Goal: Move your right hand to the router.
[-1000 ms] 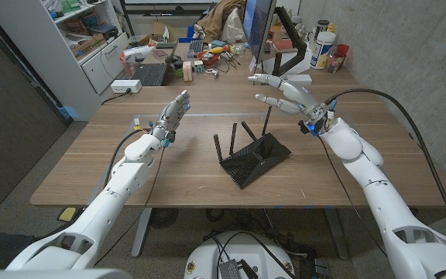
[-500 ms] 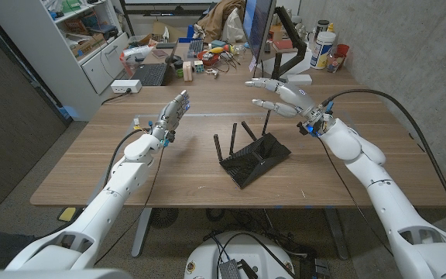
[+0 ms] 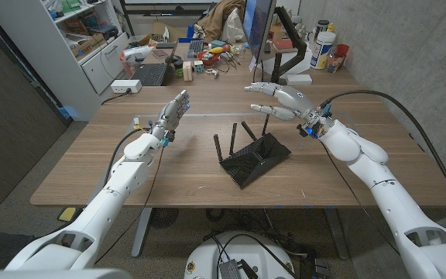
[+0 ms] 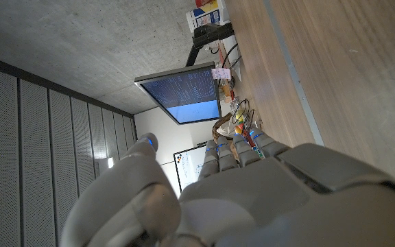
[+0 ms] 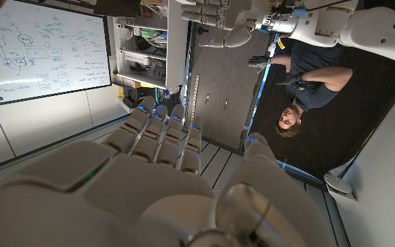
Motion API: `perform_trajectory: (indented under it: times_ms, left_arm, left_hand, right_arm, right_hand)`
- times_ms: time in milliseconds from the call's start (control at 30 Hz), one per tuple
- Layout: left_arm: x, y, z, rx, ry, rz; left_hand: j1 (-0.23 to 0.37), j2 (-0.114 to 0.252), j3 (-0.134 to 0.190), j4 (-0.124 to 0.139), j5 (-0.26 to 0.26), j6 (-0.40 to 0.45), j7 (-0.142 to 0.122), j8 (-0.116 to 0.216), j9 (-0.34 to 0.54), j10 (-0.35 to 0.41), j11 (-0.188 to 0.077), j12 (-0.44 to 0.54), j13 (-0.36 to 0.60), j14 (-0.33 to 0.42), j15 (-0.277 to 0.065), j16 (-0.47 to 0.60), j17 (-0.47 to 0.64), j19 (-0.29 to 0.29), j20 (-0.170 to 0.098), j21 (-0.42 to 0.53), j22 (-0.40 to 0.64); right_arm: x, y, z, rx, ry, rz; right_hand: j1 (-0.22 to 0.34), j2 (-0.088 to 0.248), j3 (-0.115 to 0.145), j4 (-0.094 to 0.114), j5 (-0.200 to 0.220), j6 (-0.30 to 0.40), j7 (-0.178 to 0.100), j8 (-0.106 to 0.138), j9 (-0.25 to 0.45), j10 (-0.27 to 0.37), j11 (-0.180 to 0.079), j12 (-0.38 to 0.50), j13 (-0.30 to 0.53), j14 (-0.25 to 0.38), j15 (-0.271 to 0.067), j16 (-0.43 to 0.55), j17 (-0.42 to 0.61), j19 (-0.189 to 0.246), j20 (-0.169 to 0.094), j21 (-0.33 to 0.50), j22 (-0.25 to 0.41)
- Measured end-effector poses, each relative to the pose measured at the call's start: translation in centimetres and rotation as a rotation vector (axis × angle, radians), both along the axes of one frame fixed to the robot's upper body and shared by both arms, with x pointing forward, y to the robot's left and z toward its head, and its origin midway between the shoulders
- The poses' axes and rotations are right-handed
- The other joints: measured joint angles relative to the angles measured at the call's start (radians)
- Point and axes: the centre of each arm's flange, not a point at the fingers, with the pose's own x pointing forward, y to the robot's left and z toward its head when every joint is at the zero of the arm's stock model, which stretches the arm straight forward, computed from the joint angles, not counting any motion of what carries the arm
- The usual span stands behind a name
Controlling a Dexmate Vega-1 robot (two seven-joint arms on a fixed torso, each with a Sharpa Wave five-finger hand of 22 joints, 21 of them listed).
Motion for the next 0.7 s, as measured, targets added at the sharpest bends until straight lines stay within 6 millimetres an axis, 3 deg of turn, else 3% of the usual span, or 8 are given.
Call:
perform_trajectory:
  times_ms: [700]
  left_arm:
    - [-0.1, -0.2, -0.1, -0.001, 0.003, 0.002]
  left_hand:
    - [0.0, 0.0, 0.0, 0.0, 0.0, 0.0, 0.0, 0.0, 0.0, 0.0, 0.0, 0.0, 0.0, 0.0, 0.0, 0.0, 0.0, -0.003, 0.003, 0.0, 0.0]
  right_arm:
    - [1.0, -0.3, -1.1, -0.044, 0.01, -0.069]
  right_hand:
    - [0.0, 0.0, 0.0, 0.0, 0.0, 0.006, -0.006, 0.0, 0.0, 0.007, -0.007, 0.0, 0.0, 0.011, 0.003, 0.0, 0.0, 0.007, -0.007, -0.015, 0.0]
